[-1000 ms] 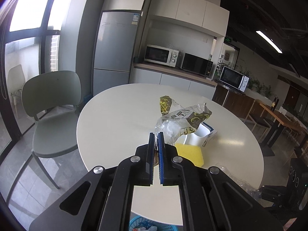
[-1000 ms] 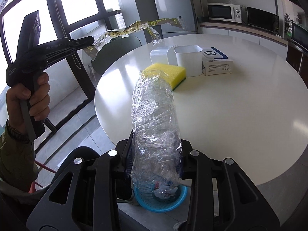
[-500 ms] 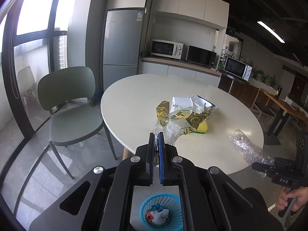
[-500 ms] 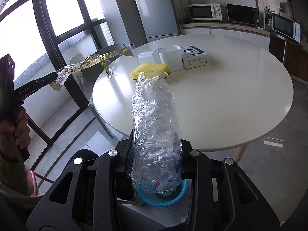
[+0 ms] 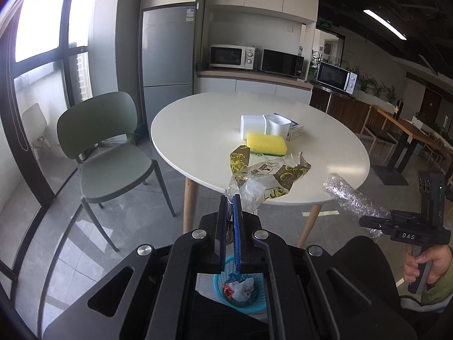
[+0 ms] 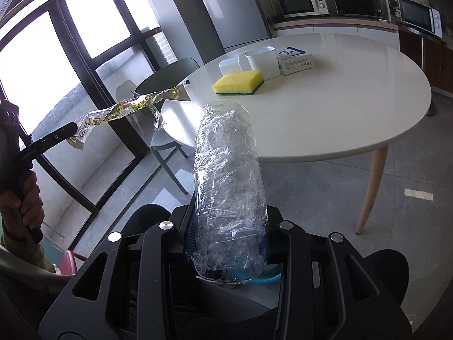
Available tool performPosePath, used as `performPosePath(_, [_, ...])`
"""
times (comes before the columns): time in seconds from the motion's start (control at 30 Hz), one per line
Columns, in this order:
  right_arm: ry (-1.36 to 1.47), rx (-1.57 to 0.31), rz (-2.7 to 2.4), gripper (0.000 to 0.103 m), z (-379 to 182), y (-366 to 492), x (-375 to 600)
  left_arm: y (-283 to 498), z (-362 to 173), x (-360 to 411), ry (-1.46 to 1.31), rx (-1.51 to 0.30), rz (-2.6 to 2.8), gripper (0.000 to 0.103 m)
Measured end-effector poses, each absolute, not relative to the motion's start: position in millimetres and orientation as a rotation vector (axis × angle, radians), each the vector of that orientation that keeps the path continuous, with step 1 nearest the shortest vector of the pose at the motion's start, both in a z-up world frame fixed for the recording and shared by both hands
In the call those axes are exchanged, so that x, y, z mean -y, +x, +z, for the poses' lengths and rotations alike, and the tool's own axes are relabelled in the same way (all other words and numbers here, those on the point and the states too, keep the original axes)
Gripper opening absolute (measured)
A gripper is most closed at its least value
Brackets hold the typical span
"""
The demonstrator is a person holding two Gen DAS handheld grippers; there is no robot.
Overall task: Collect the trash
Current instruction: 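Carry the plastic roll and gold wrapper down over the blue wastebasket with both tools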
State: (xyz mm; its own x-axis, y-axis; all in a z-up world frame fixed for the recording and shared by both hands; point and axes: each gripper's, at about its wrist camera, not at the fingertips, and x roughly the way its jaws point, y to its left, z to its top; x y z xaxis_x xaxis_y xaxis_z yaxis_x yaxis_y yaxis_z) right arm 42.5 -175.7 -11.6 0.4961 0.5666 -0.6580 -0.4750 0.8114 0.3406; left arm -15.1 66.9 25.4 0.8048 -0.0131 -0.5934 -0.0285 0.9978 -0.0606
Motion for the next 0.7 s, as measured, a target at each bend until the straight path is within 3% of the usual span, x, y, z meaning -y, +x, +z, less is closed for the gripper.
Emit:
performPosePath(0.3, [0.092,-0.939,0.619,0.032,-42.5,22.0,177.8,-40.5,-20.1,-66.3,-0.039,-0.764,0.014,0.003])
performPosePath(0.7, [0.107,-1.097,0.571,0.032,-114.9,41.4,168.8,-2.6,-108.7,-48.4,-0.039,-0.981,-0.005,0.003])
